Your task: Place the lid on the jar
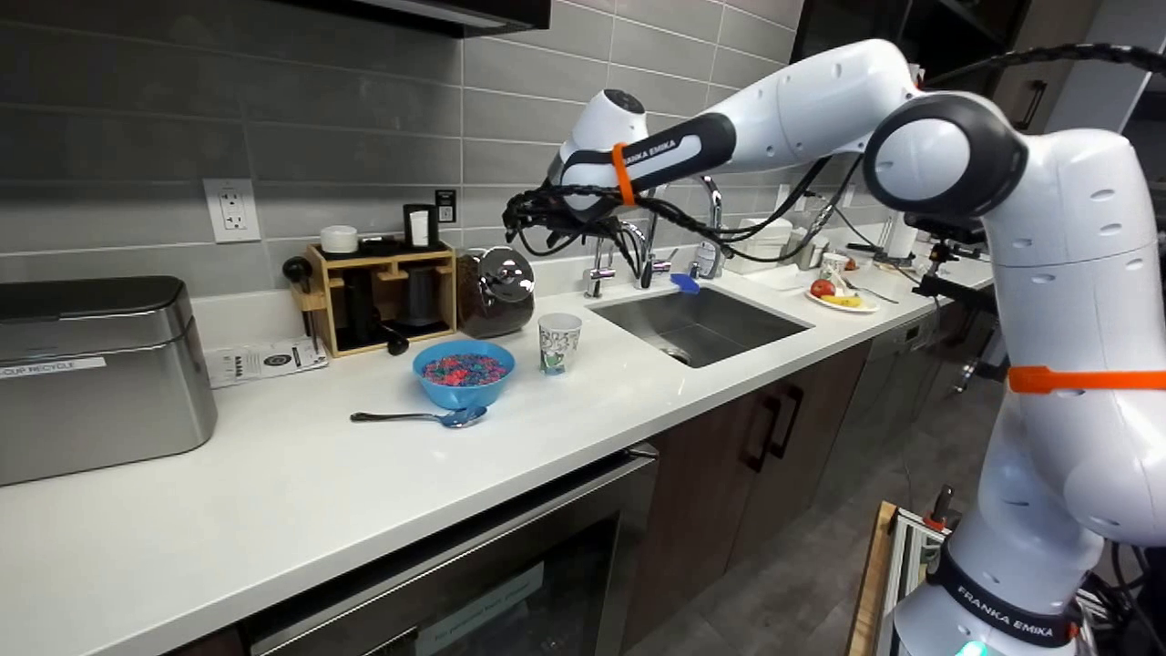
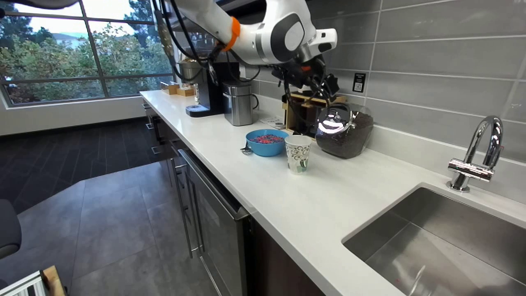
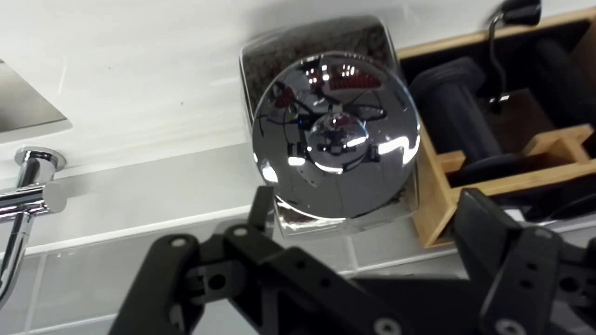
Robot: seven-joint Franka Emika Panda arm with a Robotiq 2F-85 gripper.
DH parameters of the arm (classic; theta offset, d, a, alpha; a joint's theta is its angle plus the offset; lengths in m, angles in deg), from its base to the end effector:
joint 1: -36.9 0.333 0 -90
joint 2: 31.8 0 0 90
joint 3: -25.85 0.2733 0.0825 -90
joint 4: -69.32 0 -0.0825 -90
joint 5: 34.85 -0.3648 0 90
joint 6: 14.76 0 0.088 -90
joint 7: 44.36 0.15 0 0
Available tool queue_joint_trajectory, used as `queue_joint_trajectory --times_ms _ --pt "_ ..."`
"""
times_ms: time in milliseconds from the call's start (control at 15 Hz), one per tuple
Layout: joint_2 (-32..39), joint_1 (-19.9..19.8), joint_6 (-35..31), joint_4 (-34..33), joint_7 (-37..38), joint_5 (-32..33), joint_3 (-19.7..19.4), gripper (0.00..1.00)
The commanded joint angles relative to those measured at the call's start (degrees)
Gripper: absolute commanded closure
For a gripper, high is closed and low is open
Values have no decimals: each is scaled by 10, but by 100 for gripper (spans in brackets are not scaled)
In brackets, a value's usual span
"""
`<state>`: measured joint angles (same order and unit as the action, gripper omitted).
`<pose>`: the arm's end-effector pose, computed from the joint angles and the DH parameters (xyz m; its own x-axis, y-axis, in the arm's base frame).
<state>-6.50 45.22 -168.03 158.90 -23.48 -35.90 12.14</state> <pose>0.7170 -0.0439 0.4108 0.6989 -0.3619 0.6169 -0.3512 -0.9250 -0.1447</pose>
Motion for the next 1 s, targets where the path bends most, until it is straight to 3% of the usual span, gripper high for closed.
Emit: queue_joint_trajectory --times_ms 0,200,600,667,800,933 --pt "-142 -10 98 132 -41 57 20 0" --pt "-235 -32 209 197 -77 81 41 0" --pt "-414 -70 453 275 -231 27 78 0" --pt "-346 -76 406 228 -185 39 84 0" --pt "-395 -79 449 248 -213 35 85 0" --pt "-415 -79 452 262 -221 34 86 0"
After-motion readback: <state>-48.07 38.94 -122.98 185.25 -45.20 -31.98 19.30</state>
